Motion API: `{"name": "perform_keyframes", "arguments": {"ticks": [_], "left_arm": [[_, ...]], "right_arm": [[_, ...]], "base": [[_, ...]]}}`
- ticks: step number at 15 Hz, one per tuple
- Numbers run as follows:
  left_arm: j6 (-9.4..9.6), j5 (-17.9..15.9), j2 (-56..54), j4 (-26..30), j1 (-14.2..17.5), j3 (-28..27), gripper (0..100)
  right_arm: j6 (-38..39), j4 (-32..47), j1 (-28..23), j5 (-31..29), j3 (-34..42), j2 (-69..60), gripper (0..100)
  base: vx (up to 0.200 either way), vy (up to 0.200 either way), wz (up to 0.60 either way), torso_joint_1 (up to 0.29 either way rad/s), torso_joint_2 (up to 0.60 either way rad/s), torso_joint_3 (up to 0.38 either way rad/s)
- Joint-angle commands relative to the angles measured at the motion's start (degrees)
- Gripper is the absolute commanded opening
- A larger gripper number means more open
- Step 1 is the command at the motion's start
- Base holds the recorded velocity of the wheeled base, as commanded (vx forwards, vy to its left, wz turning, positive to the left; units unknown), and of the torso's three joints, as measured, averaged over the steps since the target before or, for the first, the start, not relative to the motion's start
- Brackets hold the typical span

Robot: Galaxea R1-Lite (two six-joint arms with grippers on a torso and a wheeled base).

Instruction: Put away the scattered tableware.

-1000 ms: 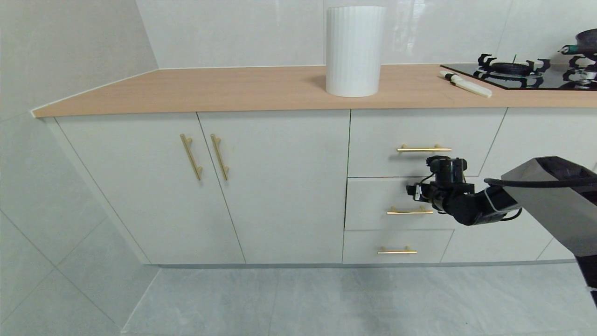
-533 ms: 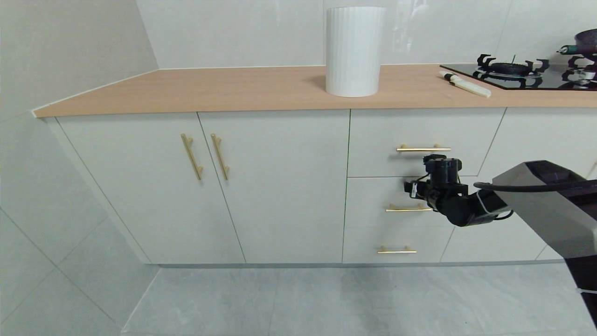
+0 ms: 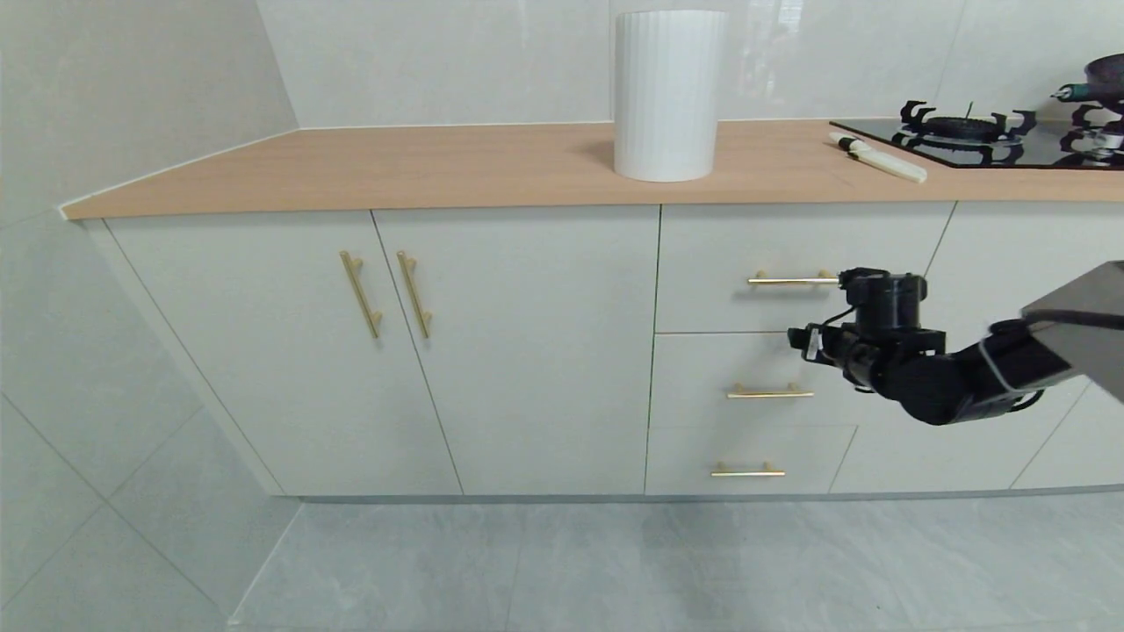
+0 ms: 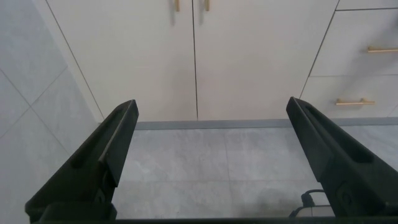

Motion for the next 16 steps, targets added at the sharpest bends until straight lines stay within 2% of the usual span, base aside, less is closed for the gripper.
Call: {"name": "perform_keyframes", "arguments": {"ticks": [1, 3, 5, 6, 8, 9, 11, 13, 16], "left_arm": [[0.04, 0.0, 0.0, 0.0, 0.0, 0.0, 100], [0.04, 0.0, 0.0, 0.0, 0.0, 0.0, 100], [0.04, 0.0, 0.0, 0.0, 0.0, 0.0, 100], [0.04, 0.0, 0.0, 0.0, 0.0, 0.0, 100], [0.04, 0.0, 0.0, 0.0, 0.0, 0.0, 100], [-0.05, 0.0, 0.0, 0.0, 0.0, 0.0, 100], [0.04, 0.0, 0.0, 0.0, 0.0, 0.0, 100], [0.04, 0.0, 0.0, 0.0, 0.0, 0.0, 100], [0.04, 0.0, 0.0, 0.0, 0.0, 0.0, 100]], "right_arm": [[-0.8, -0.6, 2.7, 0.0, 19.7, -28.8, 100], [-6.2, -0.1, 3.0, -0.1, 29.6, -45.8, 100], [-15.4, 1.2, 2.8, -0.6, 39.5, -61.0, 100], [-16.7, 1.7, 2.8, -1.0, 40.7, -63.7, 100], [-20.4, 8.7, 2.1, -6.6, 43.5, -78.0, 100], [-23.9, 16.2, 2.1, -9.4, 43.4, -85.7, 100], [-29.1, 23.9, 0.9, -11.9, 43.2, -96.3, 100], [-29.2, 29.6, -5.7, -11.8, 44.1, -105.7, 100], [-29.2, 35.3, -7.1, -10.5, 49.7, -117.4, 100]], "base": [[0.000, 0.000, 0.00, 0.000, 0.00, 0.000], [0.000, 0.000, 0.00, 0.000, 0.00, 0.000], [0.000, 0.000, 0.00, 0.000, 0.00, 0.000], [0.000, 0.000, 0.00, 0.000, 0.00, 0.000], [0.000, 0.000, 0.00, 0.000, 0.00, 0.000], [0.000, 0.000, 0.00, 0.000, 0.00, 0.000], [0.000, 0.000, 0.00, 0.000, 0.00, 0.000], [0.000, 0.000, 0.00, 0.000, 0.00, 0.000], [0.000, 0.000, 0.00, 0.000, 0.00, 0.000]]}}
